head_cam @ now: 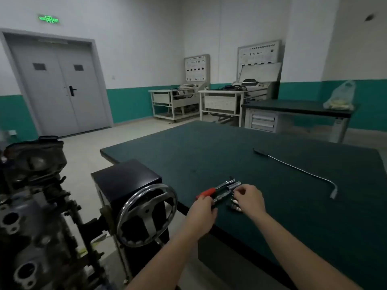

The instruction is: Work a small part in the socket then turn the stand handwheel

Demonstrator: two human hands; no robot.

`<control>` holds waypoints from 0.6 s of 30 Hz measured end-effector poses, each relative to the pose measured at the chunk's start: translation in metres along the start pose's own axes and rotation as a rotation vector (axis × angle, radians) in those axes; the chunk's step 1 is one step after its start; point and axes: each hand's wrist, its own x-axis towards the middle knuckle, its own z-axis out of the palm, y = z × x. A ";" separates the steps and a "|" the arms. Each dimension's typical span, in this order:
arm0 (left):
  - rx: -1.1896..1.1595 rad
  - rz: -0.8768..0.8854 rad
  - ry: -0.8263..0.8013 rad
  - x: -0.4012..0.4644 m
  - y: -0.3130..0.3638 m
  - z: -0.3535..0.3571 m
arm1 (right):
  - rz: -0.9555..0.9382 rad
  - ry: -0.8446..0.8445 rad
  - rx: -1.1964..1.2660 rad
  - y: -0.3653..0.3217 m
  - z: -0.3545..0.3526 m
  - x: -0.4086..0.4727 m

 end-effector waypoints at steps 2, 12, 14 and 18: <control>0.131 -0.031 0.032 0.021 -0.001 0.009 | 0.029 -0.022 -0.105 0.005 0.003 0.023; 0.443 0.050 0.022 0.062 -0.016 0.050 | -0.215 -0.196 -0.452 0.030 0.029 0.120; 0.443 0.065 0.020 0.065 -0.020 0.053 | -0.243 -0.232 -0.530 0.035 0.031 0.130; 0.527 0.127 0.003 0.068 -0.020 0.056 | -0.310 -0.305 -0.647 0.038 0.030 0.140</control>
